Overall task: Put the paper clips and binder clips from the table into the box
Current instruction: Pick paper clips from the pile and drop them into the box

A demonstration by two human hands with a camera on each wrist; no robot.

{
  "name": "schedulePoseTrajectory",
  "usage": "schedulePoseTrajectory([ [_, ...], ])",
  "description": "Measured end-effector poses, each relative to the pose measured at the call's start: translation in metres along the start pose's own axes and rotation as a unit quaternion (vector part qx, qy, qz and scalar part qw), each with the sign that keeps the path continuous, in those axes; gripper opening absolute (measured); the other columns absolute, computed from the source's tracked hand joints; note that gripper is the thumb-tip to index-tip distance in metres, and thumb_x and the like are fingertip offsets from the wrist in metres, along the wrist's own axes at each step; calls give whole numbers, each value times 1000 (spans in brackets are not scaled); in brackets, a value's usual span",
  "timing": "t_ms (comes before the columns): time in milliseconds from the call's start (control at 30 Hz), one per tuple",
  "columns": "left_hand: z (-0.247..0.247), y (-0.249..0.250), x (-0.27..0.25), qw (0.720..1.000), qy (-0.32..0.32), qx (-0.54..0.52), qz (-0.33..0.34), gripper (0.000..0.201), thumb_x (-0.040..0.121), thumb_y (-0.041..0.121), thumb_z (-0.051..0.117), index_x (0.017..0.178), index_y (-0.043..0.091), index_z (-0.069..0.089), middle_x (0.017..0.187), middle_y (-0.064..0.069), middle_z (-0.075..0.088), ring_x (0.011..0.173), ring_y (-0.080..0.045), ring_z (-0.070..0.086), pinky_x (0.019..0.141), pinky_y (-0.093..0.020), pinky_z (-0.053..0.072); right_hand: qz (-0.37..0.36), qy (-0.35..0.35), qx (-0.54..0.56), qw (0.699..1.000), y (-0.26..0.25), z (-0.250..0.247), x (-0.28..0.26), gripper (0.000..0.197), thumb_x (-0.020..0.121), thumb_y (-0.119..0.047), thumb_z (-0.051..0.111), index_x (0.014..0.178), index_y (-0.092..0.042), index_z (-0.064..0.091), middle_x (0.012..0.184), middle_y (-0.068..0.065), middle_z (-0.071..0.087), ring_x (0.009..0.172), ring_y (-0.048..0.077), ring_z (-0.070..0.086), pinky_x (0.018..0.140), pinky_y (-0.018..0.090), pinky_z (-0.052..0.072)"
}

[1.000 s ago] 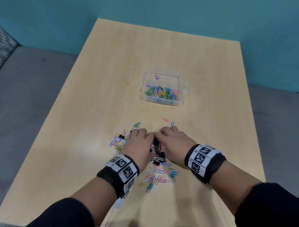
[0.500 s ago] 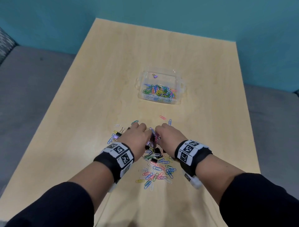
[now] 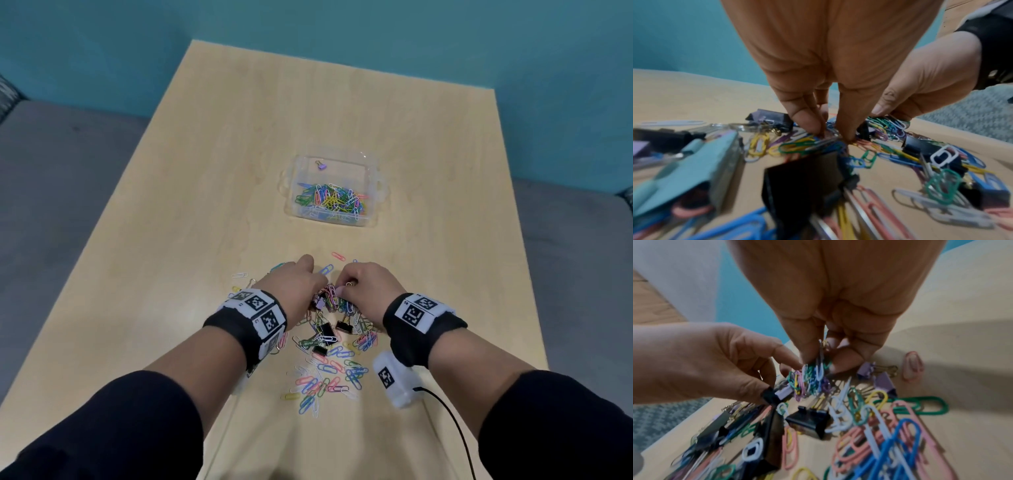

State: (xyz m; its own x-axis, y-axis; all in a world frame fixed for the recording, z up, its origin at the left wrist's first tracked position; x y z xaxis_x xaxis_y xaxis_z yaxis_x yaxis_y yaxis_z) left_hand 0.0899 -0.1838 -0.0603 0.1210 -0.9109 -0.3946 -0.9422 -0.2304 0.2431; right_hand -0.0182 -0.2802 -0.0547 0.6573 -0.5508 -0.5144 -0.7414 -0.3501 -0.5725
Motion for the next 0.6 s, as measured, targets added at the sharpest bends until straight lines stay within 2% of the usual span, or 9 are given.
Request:
schedulePoseTrajectory([
  [100, -1, -1, 3, 1000, -8, 11, -22, 19, 83, 5, 53, 96, 18, 51, 93, -3, 40, 71, -27, 50, 56, -34, 34, 9, 4, 47, 999, 6, -3, 1, 7, 83, -20, 67, 76, -19, 66, 63, -3, 56, 51, 13, 48, 54, 26, 40],
  [233, 7, -12, -1, 997, 11, -51, -65, 18, 79, 3, 49, 83, 20, 45, 89, -2, 43, 76, -29, 52, 62, -38, 46, 6, 3, 90, 996, 8, -7, 0, 8, 83, -15, 67, 76, -14, 65, 62, -12, 51, 54, 9, 48, 63, 32, 48],
  [367, 11, -18, -8, 991, 14, -98, -88, 22, 76, 5, 49, 75, 24, 40, 84, 0, 45, 77, -31, 54, 66, -33, 43, 15, -3, 143, 990, 11, -12, -2, 11, 82, -13, 67, 75, -11, 59, 62, -3, 51, 46, 21, 49, 51, 36, 48],
  [467, 5, -24, -10, 983, 20, -140, -120, 18, 74, 6, 49, 75, 23, 50, 83, 0, 54, 78, -27, 55, 64, -30, 41, 23, -16, 175, 984, 12, -16, -2, 10, 82, -10, 66, 76, -10, 58, 66, 3, 51, 42, 19, 50, 44, 28, 46],
  [533, -4, -30, -12, 964, 42, -211, -155, 16, 73, 8, 53, 71, 23, 56, 76, 4, 60, 73, -21, 58, 64, -29, 45, 31, -30, 188, 981, 14, -17, -1, 11, 84, -11, 66, 77, -11, 57, 66, 5, 51, 40, 18, 52, 41, 24, 41],
  [567, -7, -35, -13, 943, 53, -278, -176, 15, 73, 7, 56, 68, 21, 58, 67, 6, 61, 65, -19, 59, 62, -29, 48, 33, -38, 198, 979, 15, -18, 0, 11, 84, -12, 66, 78, -11, 57, 64, 5, 51, 41, 19, 54, 43, 26, 40],
  [600, -12, -37, -14, 908, 59, -366, -193, 17, 72, 5, 59, 64, 20, 59, 58, 6, 59, 55, -17, 58, 57, -30, 49, 36, -45, 214, 975, 15, -19, 1, 11, 85, -12, 66, 78, -11, 58, 61, 4, 51, 42, 20, 55, 45, 28, 41],
])
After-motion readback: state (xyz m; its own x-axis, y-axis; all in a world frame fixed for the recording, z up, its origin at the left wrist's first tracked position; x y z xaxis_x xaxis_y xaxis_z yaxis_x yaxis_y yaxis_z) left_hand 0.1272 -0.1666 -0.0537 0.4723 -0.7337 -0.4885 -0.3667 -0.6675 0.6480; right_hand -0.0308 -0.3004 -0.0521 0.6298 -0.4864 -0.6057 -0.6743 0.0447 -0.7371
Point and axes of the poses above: each hand's wrist, its own x-axis towards the middle knuckle, its own z-axis out of the palm, y = z × x, the point moved 5 cm from there along x, towards the middle knuckle
